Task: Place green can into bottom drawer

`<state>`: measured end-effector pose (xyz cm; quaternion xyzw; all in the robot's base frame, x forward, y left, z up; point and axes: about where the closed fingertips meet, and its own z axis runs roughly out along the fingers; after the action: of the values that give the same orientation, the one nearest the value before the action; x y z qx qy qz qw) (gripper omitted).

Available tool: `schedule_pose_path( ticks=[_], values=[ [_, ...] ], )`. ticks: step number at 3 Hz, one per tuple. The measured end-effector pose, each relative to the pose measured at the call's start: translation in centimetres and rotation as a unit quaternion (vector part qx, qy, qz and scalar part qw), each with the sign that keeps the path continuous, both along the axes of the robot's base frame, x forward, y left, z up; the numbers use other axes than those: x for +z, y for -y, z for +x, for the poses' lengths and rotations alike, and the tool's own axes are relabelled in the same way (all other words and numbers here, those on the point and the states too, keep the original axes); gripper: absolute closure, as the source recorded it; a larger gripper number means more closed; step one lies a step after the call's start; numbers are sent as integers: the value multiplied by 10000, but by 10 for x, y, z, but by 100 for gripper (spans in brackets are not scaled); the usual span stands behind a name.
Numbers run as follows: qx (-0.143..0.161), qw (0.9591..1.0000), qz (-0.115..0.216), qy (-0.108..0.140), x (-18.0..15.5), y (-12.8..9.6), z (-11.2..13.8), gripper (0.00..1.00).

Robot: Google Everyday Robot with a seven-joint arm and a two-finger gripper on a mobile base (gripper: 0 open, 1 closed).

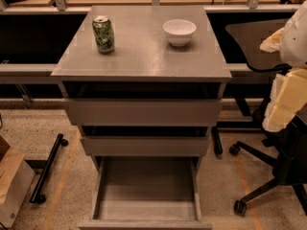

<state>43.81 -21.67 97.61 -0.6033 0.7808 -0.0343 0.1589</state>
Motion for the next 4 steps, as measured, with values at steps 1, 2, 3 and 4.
schedule_pose_path(
  ticks=[1, 2, 3, 4],
  values=[
    [0, 10000, 0, 1, 0, 0, 0, 0],
    [259, 9986, 439, 163, 8, -26, 23, 0],
    [649, 9920, 1004, 396, 17, -77, 61, 0],
    [1008, 9824, 1465, 572, 19, -133, 103, 0]
  ],
)
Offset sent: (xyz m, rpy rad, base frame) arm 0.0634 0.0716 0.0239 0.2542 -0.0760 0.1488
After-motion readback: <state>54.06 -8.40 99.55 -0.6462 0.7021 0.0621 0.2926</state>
